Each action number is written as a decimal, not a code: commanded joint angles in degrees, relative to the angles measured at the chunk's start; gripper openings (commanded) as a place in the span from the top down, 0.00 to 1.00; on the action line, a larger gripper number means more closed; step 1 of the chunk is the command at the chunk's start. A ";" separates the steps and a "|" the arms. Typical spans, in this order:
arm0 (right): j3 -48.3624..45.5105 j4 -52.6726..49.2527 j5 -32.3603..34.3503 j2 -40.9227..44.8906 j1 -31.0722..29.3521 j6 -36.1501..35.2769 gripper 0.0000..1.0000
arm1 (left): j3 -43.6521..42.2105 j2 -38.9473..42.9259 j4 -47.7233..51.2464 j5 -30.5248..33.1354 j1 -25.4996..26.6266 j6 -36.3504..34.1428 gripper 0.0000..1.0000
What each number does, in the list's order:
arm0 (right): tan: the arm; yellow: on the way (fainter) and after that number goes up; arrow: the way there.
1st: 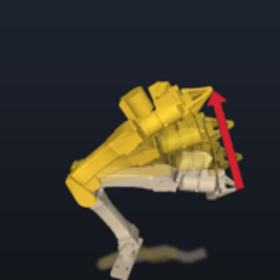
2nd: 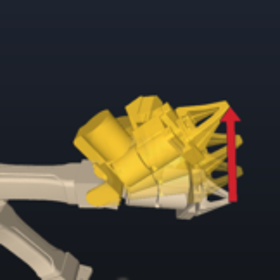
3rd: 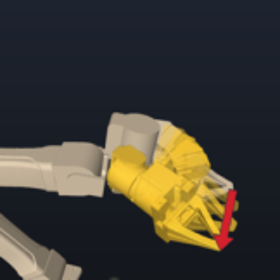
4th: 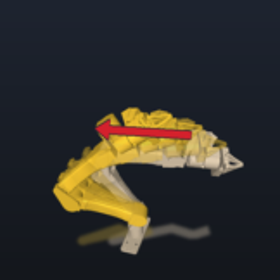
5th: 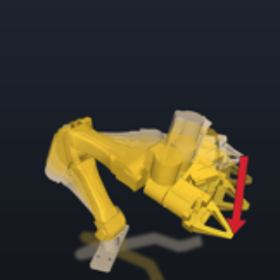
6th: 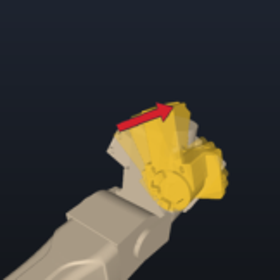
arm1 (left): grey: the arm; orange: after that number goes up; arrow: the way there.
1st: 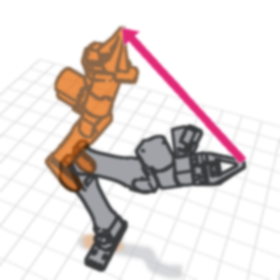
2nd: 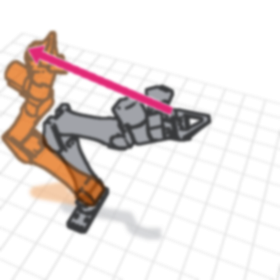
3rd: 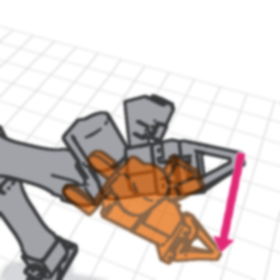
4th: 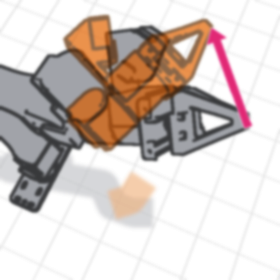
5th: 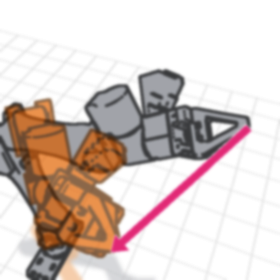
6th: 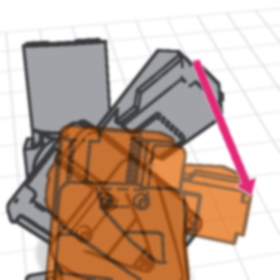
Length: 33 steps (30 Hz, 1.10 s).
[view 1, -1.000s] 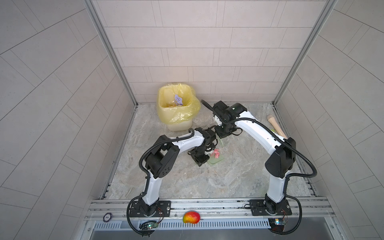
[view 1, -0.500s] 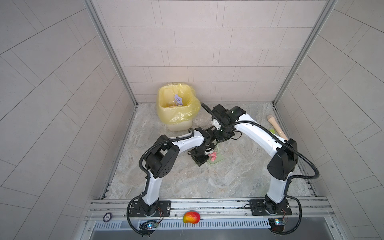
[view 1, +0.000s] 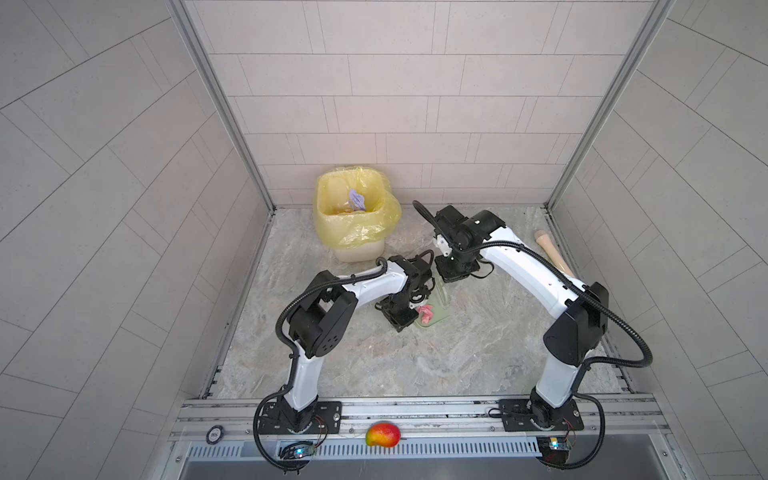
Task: Sweep away the paper scraps from the table
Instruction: 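Lift the dustpan toward the yellow bin while the right gripper draws back, then tip the green dustpan over the yellow bin with the left gripper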
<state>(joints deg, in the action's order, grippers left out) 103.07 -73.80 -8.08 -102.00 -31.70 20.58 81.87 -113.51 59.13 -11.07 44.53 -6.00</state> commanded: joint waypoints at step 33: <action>-15.00 4.59 -9.51 16.04 12.58 -3.56 1.00 | 12.73 29.11 21.64 8.55 -14.54 9.07 1.00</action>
<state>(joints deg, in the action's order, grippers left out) 87.00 -69.43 -16.12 -86.98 -19.75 18.35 92.18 -85.47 76.12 -4.89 32.16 1.34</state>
